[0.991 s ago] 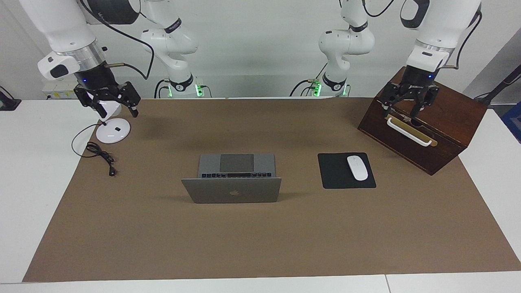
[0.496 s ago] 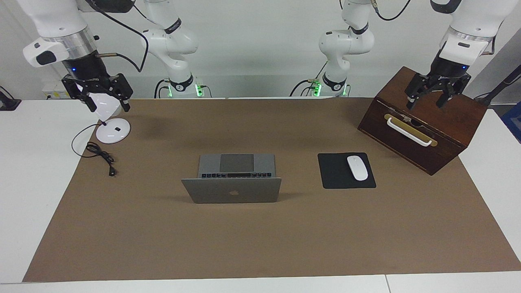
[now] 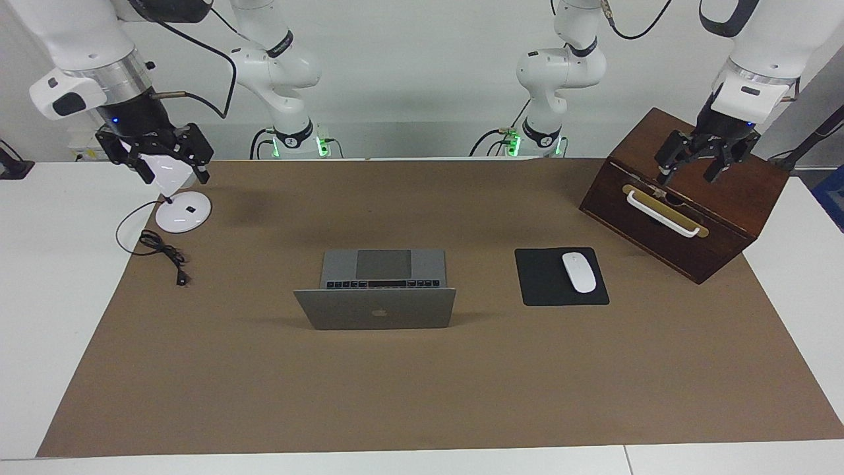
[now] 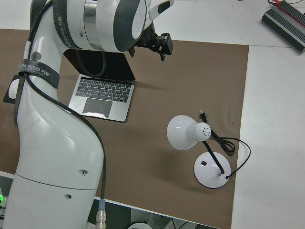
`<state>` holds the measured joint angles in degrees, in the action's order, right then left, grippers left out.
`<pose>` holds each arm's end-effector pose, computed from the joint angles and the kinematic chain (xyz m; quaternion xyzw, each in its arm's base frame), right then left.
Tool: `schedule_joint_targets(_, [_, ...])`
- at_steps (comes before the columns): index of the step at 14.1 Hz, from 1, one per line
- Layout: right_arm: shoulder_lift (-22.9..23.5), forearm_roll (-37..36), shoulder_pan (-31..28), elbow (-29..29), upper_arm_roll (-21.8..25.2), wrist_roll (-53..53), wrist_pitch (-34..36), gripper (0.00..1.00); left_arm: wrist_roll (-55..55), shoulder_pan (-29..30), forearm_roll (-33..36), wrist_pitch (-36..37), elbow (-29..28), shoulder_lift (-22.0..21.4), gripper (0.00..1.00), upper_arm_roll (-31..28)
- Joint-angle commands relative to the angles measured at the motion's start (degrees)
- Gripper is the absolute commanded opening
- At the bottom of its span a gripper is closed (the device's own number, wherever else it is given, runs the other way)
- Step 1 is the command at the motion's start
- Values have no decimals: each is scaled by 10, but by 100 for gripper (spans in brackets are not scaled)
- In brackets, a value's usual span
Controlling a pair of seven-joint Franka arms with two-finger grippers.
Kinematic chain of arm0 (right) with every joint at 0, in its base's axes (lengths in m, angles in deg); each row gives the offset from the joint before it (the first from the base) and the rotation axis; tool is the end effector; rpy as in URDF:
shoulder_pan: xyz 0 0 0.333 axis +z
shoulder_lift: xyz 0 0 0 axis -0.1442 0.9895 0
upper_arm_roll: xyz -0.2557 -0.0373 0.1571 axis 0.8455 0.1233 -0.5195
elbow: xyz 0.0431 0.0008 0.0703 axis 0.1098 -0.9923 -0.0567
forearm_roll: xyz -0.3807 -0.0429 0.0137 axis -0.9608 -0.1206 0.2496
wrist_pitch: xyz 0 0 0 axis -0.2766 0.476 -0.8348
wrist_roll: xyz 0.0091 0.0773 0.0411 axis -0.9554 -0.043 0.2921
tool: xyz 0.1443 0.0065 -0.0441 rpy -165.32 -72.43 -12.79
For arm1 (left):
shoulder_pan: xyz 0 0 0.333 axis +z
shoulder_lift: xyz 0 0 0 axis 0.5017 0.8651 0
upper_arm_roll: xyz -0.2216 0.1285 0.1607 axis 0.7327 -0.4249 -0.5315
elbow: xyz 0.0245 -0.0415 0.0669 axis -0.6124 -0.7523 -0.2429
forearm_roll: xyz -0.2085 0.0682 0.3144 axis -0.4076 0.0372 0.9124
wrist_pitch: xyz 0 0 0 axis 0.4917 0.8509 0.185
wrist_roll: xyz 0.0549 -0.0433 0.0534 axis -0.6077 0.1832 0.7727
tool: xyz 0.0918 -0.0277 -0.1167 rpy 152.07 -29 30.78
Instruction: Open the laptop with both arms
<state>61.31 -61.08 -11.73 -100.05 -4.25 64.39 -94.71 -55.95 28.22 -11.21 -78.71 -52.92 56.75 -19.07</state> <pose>0.5609 -0.0246 0.5964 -0.9987 0.0341 -0.0339 0.0156 0.5530 0.0010 0.5876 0.9982 0.0153 0.0553 0.0153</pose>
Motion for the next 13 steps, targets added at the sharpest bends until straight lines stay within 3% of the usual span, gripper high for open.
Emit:
schedule_joint_targets(1, [4, -8, -5, 6, -6, -13, -2, 100, -1, 6, 3, 13, 20, 11, 100, 3])
schedule_joint_targets(13, [-19, -7, -3, -46, -6, -8, 2, 100, -1, 4, 1, 15, 20, 11, 100, 3])
